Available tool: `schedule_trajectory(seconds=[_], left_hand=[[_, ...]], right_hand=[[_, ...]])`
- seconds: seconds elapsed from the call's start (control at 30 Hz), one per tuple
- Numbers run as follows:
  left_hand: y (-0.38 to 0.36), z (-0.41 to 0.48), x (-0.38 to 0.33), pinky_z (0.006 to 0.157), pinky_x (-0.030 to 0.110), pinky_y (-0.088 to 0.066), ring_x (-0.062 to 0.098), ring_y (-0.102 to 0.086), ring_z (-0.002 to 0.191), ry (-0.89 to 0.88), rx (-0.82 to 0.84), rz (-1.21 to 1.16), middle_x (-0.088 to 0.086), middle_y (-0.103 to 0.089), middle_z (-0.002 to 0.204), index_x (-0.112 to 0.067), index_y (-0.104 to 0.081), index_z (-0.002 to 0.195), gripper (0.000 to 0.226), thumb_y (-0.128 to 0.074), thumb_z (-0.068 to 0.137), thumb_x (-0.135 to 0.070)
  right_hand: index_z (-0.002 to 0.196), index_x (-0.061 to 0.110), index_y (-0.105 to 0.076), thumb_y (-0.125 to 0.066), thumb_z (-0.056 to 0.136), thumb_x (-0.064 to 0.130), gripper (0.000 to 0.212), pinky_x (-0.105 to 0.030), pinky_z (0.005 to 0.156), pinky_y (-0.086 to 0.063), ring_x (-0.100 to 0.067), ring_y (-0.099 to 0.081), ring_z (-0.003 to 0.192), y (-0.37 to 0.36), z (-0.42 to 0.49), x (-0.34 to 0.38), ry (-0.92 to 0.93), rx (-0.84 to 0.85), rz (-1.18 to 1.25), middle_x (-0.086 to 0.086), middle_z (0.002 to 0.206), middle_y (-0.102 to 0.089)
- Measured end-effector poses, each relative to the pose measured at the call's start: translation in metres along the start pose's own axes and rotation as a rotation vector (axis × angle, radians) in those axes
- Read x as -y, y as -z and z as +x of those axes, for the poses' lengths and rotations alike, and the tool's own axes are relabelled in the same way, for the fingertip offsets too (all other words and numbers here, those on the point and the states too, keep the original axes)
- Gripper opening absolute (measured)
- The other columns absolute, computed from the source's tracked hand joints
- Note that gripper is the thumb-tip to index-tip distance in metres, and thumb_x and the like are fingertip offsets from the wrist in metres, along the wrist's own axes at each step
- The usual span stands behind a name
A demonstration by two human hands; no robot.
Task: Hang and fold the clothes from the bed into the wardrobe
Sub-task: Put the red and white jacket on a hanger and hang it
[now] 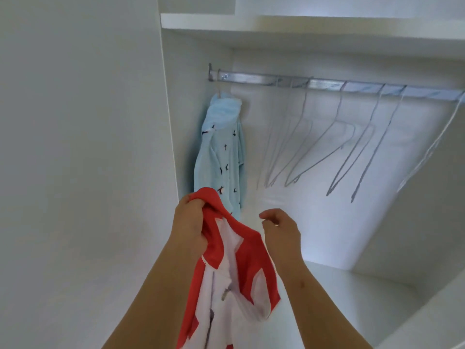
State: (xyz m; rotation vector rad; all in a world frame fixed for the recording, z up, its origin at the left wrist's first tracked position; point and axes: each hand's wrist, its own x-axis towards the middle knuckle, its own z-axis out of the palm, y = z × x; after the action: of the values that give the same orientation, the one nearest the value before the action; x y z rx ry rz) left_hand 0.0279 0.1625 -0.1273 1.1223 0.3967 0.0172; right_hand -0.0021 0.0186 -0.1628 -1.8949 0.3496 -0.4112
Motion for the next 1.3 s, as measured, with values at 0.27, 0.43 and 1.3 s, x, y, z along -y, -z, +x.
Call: schedule_trajectory(seconds=[0.27,0.43,1.3], left_hand=[[-0.018,0.056,-0.025,0.052,0.026,-0.045,0.015,-0.057,0.064,-0.003,-0.067,-0.003,0.004,-0.060,0.073,-0.018,-0.058,0.080,0.015,-0.049,0.090,-0.010],[-0.026,0.075,-0.039,0.056,0.027,-0.048,0.016,-0.058,0.065,-0.050,-0.092,-0.082,0.006,-0.060,0.074,-0.016,-0.059,0.080,0.019,-0.047,0.090,-0.005],[-0.064,0.106,-0.032,0.060,0.031,-0.048,0.018,-0.057,0.069,-0.022,-0.206,-0.132,0.007,-0.060,0.078,-0.014,-0.058,0.097,0.010,-0.051,0.091,-0.012]], right_hand=[[0.096,0.021,-0.062,-0.046,0.089,0.003,0.025,-0.010,0.070,-0.036,-0.006,-0.052,0.080,-0.025,0.081,0.051,0.316,-0.100,0.016,0.006,0.095,-0.059],[0.116,0.014,-0.059,-0.049,0.090,0.007,0.030,-0.009,0.086,-0.023,-0.015,-0.045,0.117,-0.042,0.131,0.053,0.389,0.020,-0.216,0.000,0.125,-0.052],[0.078,0.014,-0.045,-0.040,0.094,0.012,0.017,-0.020,0.036,-0.023,-0.011,-0.025,0.048,-0.028,0.206,0.040,-0.145,0.133,0.368,-0.001,0.059,-0.032]])
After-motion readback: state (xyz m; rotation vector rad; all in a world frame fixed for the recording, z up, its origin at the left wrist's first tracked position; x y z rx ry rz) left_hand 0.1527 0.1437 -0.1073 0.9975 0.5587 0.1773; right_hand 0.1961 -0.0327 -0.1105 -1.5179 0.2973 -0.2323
